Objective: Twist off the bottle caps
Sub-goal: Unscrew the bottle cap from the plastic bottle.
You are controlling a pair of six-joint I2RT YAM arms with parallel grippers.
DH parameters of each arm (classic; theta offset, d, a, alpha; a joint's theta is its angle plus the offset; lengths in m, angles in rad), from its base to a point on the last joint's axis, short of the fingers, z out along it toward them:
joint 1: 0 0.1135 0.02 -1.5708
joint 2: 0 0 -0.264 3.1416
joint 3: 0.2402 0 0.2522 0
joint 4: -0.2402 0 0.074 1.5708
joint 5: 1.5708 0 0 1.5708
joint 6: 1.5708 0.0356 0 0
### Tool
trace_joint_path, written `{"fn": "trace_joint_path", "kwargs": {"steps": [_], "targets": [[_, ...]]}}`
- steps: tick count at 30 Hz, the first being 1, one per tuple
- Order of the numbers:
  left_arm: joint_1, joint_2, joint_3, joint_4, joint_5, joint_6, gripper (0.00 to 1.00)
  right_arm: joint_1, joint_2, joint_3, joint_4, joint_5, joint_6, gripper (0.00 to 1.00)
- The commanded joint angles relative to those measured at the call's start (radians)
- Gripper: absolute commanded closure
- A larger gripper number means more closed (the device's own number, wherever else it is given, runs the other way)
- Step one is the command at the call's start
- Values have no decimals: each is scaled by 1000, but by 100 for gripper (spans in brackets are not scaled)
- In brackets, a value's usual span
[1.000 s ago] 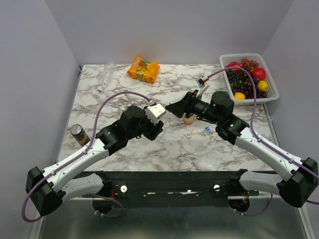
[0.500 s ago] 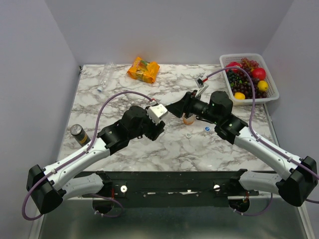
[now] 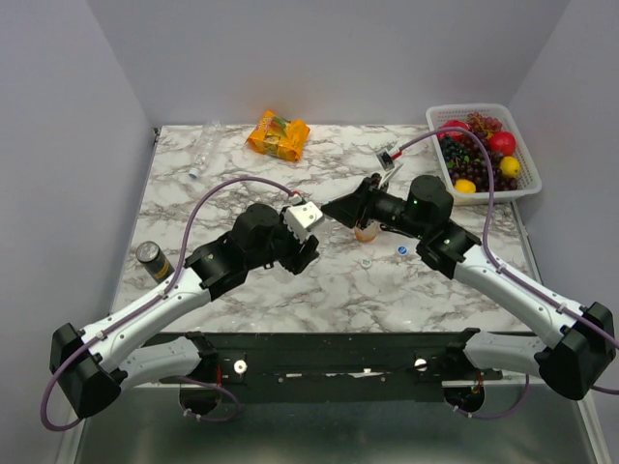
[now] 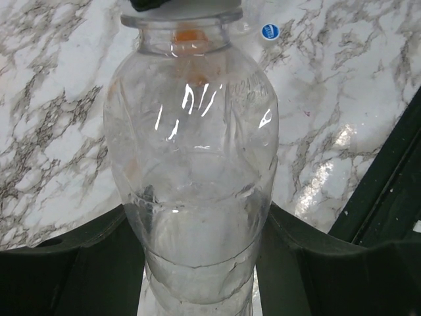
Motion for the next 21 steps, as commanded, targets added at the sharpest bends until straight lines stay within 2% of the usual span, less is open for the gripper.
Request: {"fn": "trace_joint_path", "kwargs": {"steps": [1, 2, 6, 13, 18, 21], "targets": [[0, -31, 8, 39, 314, 36, 67, 0, 8, 28, 109, -287, -85, 82], [6, -35, 8, 42, 415, 38, 67, -6, 8, 28, 111, -330, -96, 82], [36, -48, 11, 69, 646, 27, 67, -37, 2, 24, 111, -572, -153, 81], [92, -51, 5, 135, 912, -25, 67, -40, -61, -6, 100, -758, -258, 79], [114, -60, -5, 178, 946, -74, 67, -43, -108, -15, 65, -749, -288, 73], [114, -61, -9, 178, 919, -80, 67, -43, -117, -18, 56, -711, -282, 65]]}}
